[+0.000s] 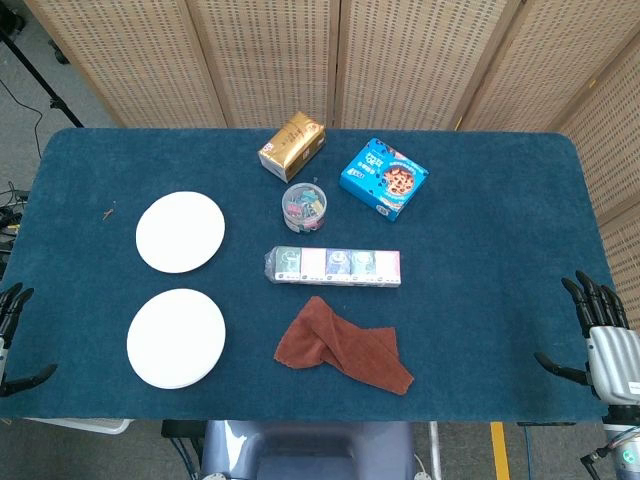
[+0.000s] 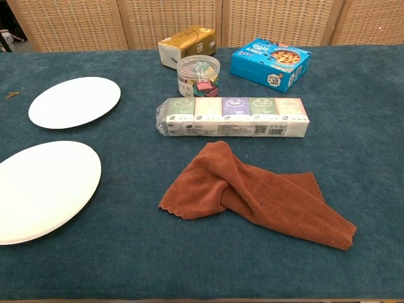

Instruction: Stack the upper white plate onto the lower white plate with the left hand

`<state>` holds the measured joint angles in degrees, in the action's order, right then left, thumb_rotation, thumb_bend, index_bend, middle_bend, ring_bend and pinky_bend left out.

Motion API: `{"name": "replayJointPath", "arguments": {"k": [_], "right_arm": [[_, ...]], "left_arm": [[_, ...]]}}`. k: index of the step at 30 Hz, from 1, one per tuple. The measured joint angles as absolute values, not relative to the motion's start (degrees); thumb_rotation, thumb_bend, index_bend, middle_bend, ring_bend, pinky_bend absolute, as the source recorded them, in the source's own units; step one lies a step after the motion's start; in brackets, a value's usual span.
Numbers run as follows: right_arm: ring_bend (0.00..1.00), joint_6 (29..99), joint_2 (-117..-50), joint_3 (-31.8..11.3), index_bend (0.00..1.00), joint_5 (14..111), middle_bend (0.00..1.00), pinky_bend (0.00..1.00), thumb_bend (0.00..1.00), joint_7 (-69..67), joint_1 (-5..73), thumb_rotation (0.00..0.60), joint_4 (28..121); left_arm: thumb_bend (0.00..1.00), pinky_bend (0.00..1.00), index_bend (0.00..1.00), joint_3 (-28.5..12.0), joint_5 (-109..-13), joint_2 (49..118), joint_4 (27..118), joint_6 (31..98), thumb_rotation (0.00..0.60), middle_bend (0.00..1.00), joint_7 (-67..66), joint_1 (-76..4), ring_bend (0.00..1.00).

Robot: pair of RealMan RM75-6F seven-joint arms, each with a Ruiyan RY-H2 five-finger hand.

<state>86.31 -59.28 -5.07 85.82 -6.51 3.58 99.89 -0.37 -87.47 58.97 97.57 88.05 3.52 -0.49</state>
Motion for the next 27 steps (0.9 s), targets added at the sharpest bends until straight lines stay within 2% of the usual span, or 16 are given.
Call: {"name": "replayJointPath", "arguments": {"k": [9,15,21,27], "right_arm": [[0.00,86.24,-59.28,-5.06,0.00,85.82,0.00,0.00,0.00,-6.54,3.62,0.600,99.84],[0.00,86.24,-59.17,-5.23,0.00,85.52,0.00,0.00,0.00,-6.79,3.61,0.600,99.93],[0.00,85.94,-59.28,-5.31,0.00,85.18,0.00,0.00,0.00,-6.43,3.73,0.600,99.94],[0.00,84.69,-59.64,-5.29,0.00,84.41,0.00,0.00,0.00,-6.04,4.15,0.600,99.65]], "left_arm": [[0.00,0.00,0.00,-0.64,-86.70,59.06,97.17,87.58,0.600,0.00,3.81,-0.64,0.00],[0.00,0.00,0.00,-2.10,-85.04,60.31,94.36,84.97,0.600,0.00,4.78,-2.60,0.00],[0.00,0.00,0.00,-4.42,-83.28,64.79,87.21,78.29,0.600,0.00,8.17,-7.59,0.00],[0.00,0.00,0.00,-6.76,-82.04,72.56,76.97,71.14,0.600,0.00,11.45,-14.22,0.00]]}}
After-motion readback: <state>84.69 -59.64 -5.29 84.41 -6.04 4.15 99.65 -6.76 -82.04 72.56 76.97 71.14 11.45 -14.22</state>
